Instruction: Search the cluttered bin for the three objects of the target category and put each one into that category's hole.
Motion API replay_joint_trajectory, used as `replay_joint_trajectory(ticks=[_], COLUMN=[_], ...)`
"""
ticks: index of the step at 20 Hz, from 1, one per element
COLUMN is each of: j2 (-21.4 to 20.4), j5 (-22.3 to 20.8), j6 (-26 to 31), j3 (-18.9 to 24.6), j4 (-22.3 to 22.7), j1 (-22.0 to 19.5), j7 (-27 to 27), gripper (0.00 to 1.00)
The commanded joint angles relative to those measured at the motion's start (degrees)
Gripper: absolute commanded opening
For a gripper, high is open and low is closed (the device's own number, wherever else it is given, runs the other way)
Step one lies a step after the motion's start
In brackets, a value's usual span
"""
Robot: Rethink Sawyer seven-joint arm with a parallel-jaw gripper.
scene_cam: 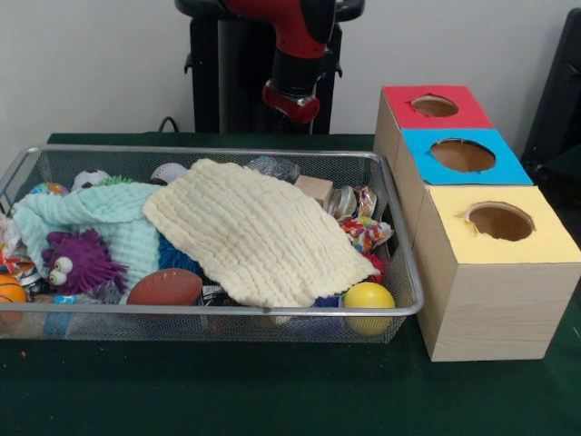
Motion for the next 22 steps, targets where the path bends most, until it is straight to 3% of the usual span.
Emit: replay_joint_trajectory(ticks=[1,10,22], j2=[11.8,10.5,5.9], j5=[7.0,7.5,2.0], j6=[-11.1,-7.2,-2.9], j3=[4.4,1.6,-2.0], j4=[-14.5,-14.4,-13.1], j1=[-2.3,-1.6,-5.2], j7=[17.6,14.5,8.6], gripper=[1.00,1.00,1.00])
